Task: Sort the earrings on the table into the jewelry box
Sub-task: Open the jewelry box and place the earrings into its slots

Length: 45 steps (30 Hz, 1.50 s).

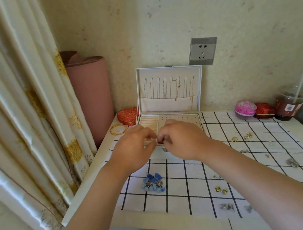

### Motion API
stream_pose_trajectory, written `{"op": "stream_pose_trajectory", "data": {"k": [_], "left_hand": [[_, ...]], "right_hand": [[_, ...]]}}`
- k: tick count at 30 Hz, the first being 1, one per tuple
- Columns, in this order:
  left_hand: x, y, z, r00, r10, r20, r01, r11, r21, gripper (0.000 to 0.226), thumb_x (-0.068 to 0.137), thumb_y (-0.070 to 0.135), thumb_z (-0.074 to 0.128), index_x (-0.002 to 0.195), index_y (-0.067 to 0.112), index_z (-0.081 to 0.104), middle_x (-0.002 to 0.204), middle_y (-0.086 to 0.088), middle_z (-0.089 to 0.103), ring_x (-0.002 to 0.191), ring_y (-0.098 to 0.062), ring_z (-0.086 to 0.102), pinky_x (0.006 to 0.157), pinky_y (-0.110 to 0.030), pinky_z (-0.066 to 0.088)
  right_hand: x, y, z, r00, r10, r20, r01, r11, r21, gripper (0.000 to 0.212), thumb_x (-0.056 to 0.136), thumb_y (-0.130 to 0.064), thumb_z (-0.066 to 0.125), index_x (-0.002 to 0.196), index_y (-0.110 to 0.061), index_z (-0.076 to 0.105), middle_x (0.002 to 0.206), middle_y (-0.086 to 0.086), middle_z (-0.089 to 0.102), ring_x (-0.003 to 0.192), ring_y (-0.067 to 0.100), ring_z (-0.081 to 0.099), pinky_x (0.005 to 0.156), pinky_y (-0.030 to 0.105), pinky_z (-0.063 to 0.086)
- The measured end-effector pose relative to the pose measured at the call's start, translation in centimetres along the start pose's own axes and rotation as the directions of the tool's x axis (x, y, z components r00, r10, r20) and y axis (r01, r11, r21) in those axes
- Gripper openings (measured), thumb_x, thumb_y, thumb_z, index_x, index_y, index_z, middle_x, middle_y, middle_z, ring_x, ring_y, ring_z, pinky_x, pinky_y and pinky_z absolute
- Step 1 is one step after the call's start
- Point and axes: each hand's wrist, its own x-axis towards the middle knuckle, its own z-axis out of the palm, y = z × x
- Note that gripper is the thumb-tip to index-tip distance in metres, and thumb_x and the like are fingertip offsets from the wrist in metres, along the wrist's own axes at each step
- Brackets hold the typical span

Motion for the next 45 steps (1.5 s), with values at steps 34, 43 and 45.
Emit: {"op": "stream_pose_trajectory", "data": {"k": [34,43,45], "left_hand": [[-2.3,3.4,-1.3,0.867,-0.404,0.291,0.485,0.551,-0.679,0.013,0.088,0.016,0.070,0.101,0.017,0.071,0.085,0.001,0.075,0.072,-0.007,0.066,0.072,-0.022,0.050],[-0.5,4.1,-1.0,0.892,-0.427,0.144,0.376,0.528,-0.762,0.008,0.087,0.012,0.071,0.089,0.018,0.075,0.080,0.001,0.072,0.067,-0.008,0.061,0.060,-0.015,0.048],[0.0,4.1,-0.9,0.906,-0.406,0.118,0.344,0.546,-0.764,0.012,0.087,0.009,0.071,0.086,0.021,0.076,0.076,0.004,0.073,0.065,-0.005,0.061,0.057,-0.010,0.047]], "right_hand": [[-1.4,-0.8,-2.7,0.956,0.269,0.119,-0.261,0.590,0.764,0.014,0.082,-0.014,0.081,0.095,-0.013,0.077,0.081,0.012,0.076,0.059,0.018,0.066,0.044,0.025,0.046],[-1.0,0.3,-3.2,0.964,0.241,0.109,-0.237,0.605,0.760,0.009,0.090,-0.017,0.073,0.098,-0.016,0.073,0.085,0.005,0.075,0.061,0.014,0.068,0.046,0.026,0.047],[-0.6,0.7,-3.1,0.962,0.251,0.109,-0.241,0.590,0.771,0.017,0.088,-0.016,0.075,0.105,-0.016,0.072,0.090,0.004,0.076,0.060,0.015,0.067,0.045,0.026,0.047]]}}
